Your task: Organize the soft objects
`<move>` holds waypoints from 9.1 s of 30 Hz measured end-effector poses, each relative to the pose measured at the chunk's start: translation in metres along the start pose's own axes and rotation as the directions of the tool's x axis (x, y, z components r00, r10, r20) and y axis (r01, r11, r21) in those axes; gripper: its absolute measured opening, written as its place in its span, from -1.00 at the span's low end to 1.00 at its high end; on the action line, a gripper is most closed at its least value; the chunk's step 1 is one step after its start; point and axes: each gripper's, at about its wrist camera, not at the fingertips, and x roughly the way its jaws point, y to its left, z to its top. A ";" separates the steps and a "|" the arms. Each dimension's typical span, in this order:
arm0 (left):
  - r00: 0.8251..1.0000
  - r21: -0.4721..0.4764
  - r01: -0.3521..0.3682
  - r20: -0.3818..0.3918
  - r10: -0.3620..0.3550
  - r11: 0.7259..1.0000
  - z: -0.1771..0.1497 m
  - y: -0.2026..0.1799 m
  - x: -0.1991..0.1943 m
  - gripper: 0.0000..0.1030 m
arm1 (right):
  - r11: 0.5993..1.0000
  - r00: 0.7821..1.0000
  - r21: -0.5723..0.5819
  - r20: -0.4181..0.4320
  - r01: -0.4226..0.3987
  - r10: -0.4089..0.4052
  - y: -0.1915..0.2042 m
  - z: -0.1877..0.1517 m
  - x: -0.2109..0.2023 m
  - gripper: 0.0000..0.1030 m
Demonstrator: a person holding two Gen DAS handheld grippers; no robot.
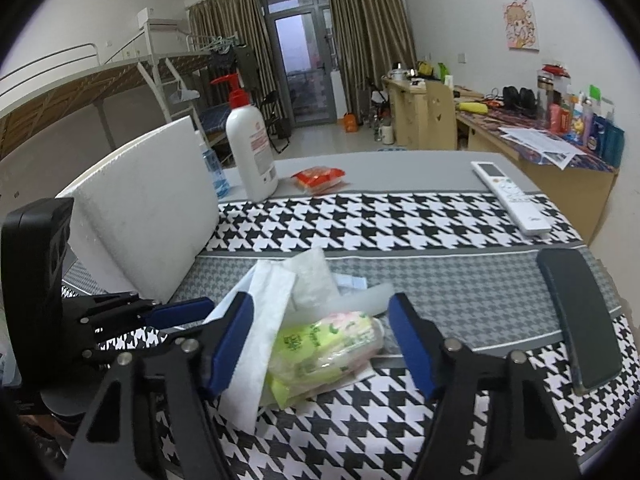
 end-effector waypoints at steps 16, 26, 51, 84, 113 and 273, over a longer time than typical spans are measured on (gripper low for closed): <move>0.999 -0.012 0.027 -0.021 -0.027 1.000 -0.002 0.010 0.007 -0.76 | 0.998 0.995 -0.033 -0.084 -0.057 0.054 0.018 0.000 0.024 0.05; 0.999 -0.011 0.039 -0.025 -0.039 0.999 -0.003 0.014 0.009 -0.77 | 0.994 0.984 -0.024 -0.146 -0.106 0.101 0.023 0.002 0.041 -0.31; 0.998 0.011 0.020 0.064 -0.021 1.000 -0.002 0.015 -0.024 -0.79 | 0.992 0.990 -0.013 -0.060 -0.127 0.126 0.026 0.013 -0.002 -0.91; 0.959 0.000 -0.085 0.271 0.082 0.996 0.017 0.024 -0.099 -0.80 | 0.999 0.989 -0.014 0.141 -0.047 0.049 0.018 0.033 -0.070 -0.91; 0.970 -0.026 -0.075 0.231 0.079 0.997 0.003 0.030 -0.085 -0.80 | 1.000 0.997 -0.005 -0.071 -0.017 0.017 0.012 -0.014 -0.015 0.22; 0.841 -0.247 -0.371 0.320 0.437 0.895 0.062 0.126 -0.150 -0.77 | 0.961 0.968 -0.212 0.136 -0.179 0.211 0.111 0.086 -0.031 -0.86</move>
